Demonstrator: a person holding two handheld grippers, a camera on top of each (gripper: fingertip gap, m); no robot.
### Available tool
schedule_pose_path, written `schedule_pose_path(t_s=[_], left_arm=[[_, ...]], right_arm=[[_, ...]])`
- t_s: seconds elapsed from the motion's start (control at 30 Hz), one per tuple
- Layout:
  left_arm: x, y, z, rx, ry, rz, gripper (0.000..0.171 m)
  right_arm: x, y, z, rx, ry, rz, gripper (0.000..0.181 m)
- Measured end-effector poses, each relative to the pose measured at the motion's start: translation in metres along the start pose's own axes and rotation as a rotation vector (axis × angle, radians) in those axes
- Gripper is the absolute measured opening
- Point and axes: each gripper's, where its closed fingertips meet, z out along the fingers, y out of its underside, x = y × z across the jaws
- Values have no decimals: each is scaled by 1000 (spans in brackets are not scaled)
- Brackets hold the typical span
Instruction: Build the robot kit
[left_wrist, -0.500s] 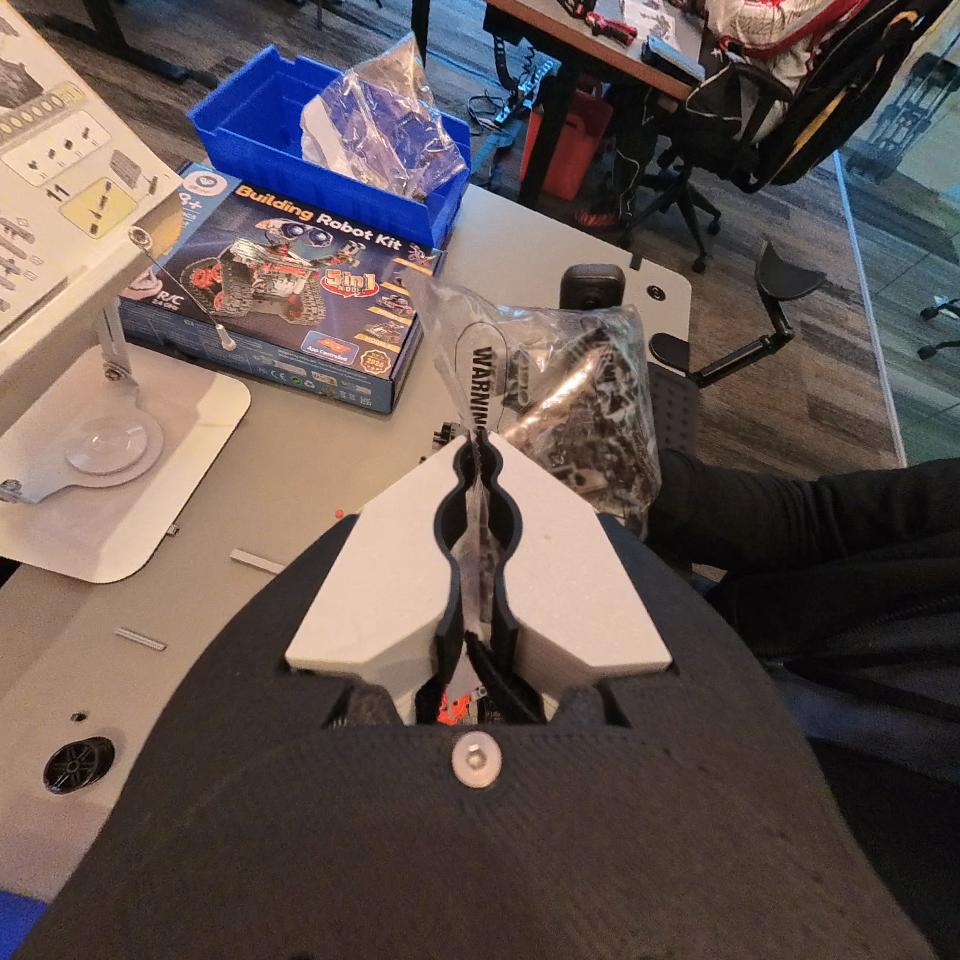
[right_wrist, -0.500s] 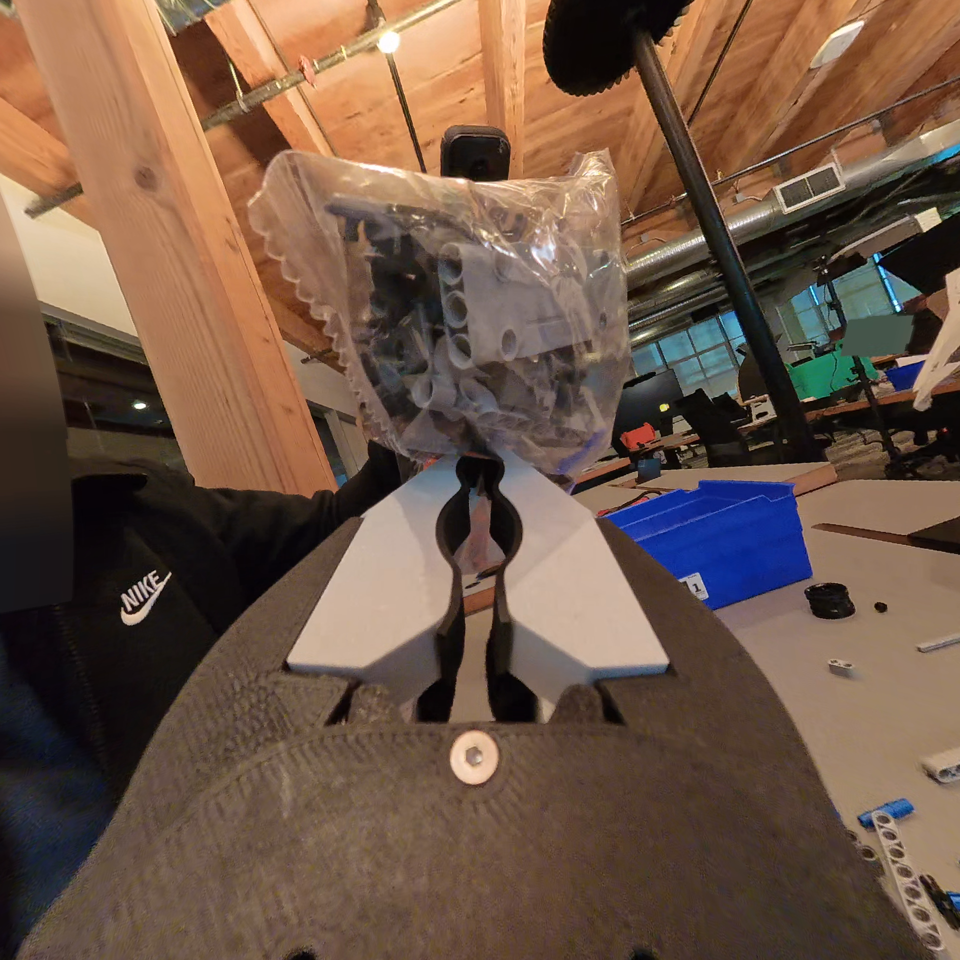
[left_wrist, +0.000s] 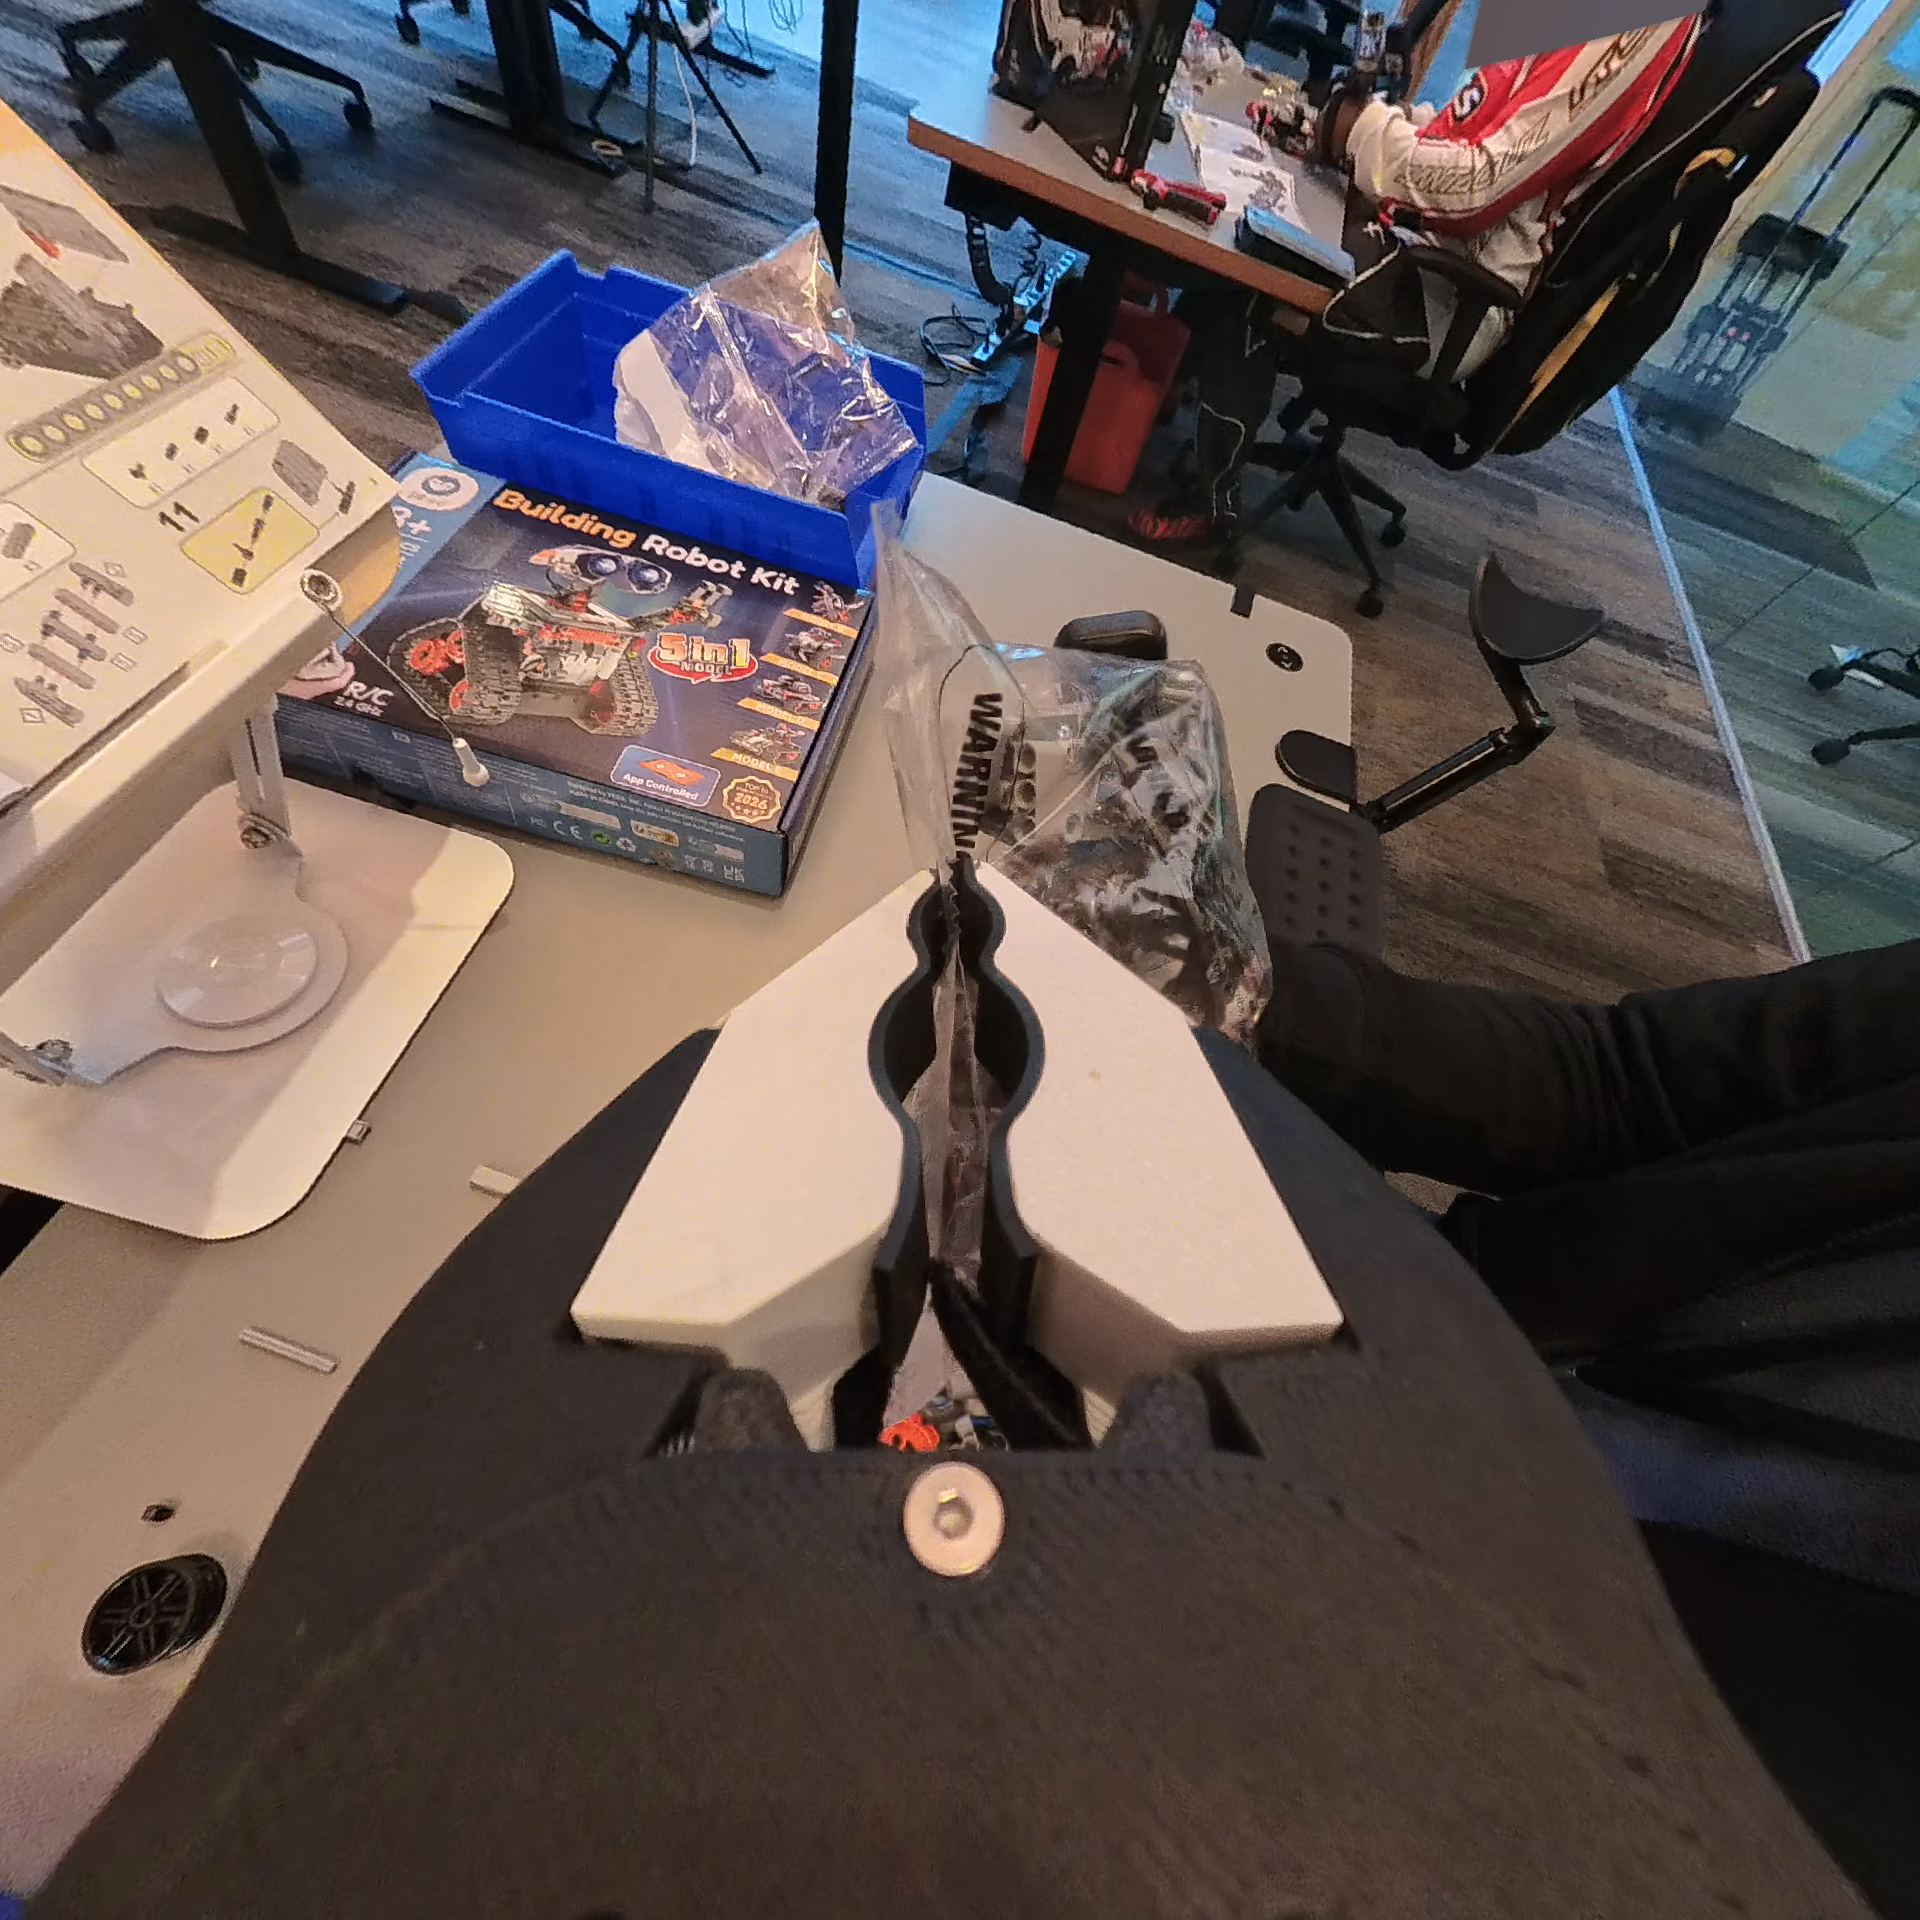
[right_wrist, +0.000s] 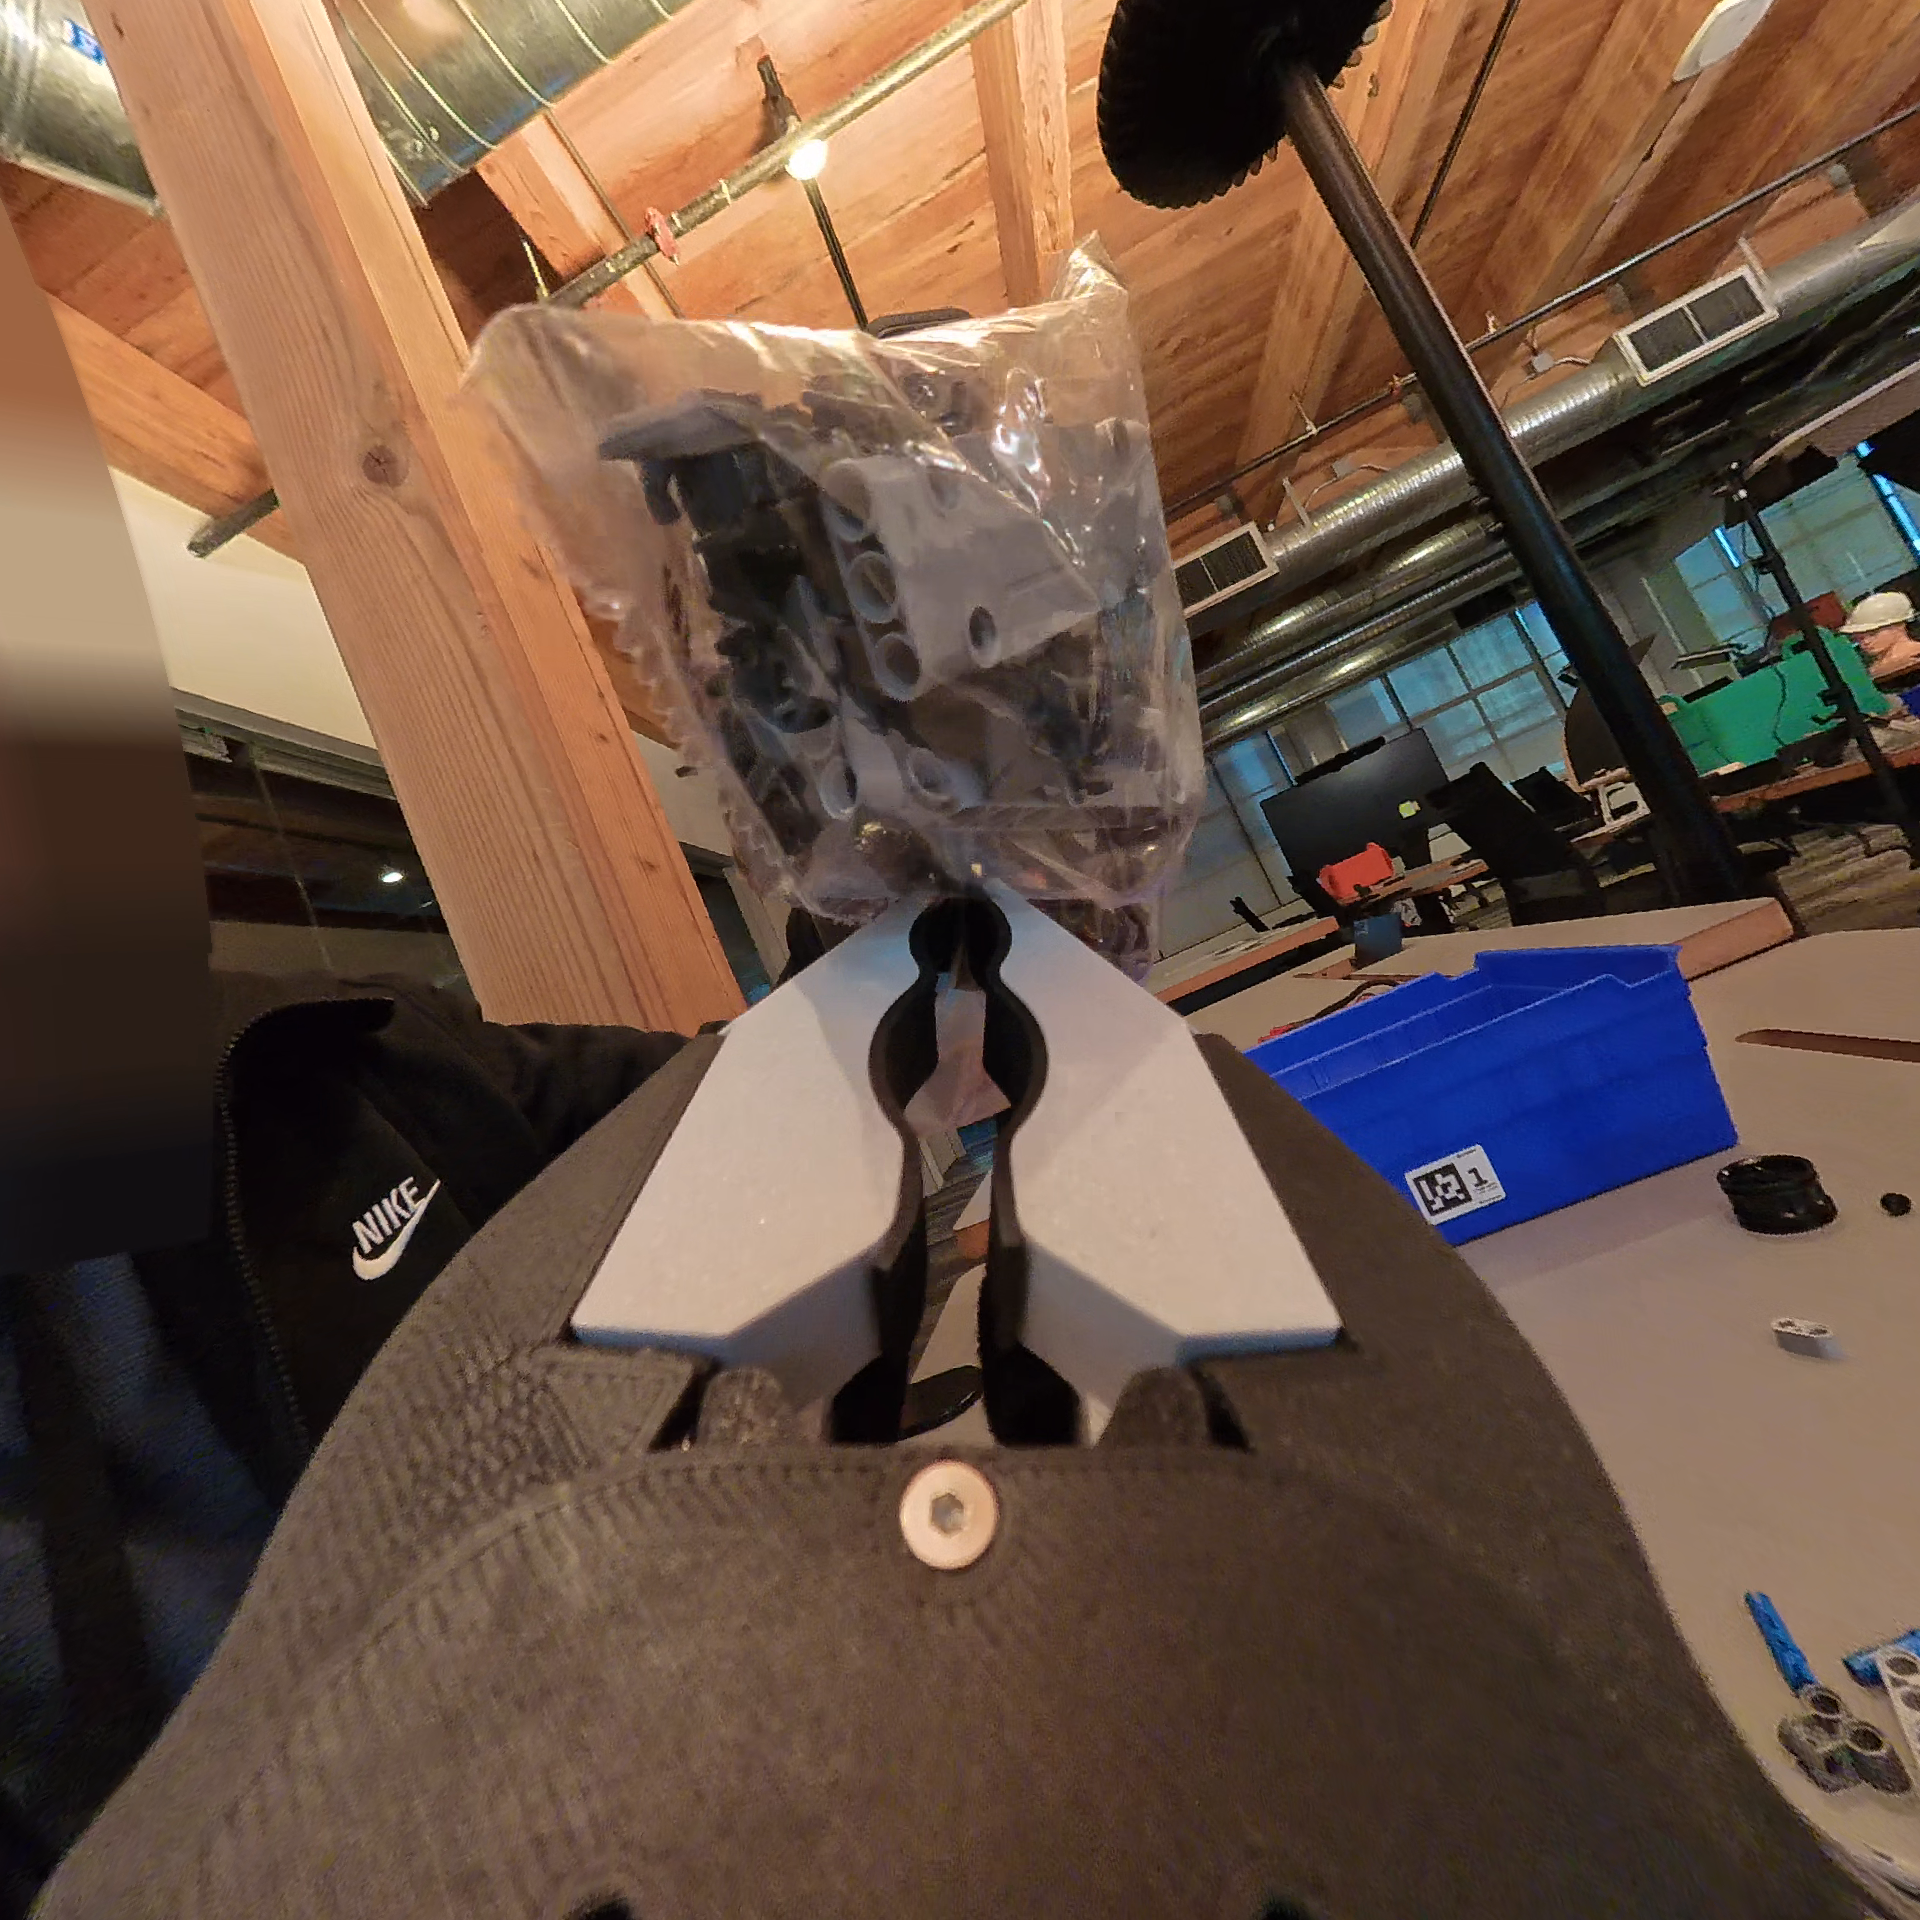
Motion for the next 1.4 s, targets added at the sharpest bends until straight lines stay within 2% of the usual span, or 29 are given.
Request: schedule_pose_path(t_s=[0.4, 0.6, 0.7, 0.8, 0.93, 1.07, 1.23, 1.4], left_arm=[[-18, 7, -3, 43, 3, -88, 0], [-13, 7, -11, 55, 4, -75, 0], [-6, 6, -25, 72, 1, -31, 0], [-2, 1, -52, 99, -36, 51, 0], [-15, -4, -106, 129, -168, 95, 0], [-54, 5, -171, 129, -342, 68, 0], [-116, 46, -243, 97, -529, -19, 0], [-164, 104, -286, 40, -637, -144, 0]], right_arm=[[-7, 0, 3, -4, -16, 4, 4], [-4, 4, 5, -24, 3, 4, 3], [-1, 13, 8, -64, 34, -16, 9], [9, 18, 10, -85, 93, -17, 29], [19, 28, 9, -135, 148, -45, 24], [27, 34, 8, -162, 182, -48, 23], [33, 39, 6, -176, 193, -34, 17], [40, 46, 5, -202, 205, -18, 16]])
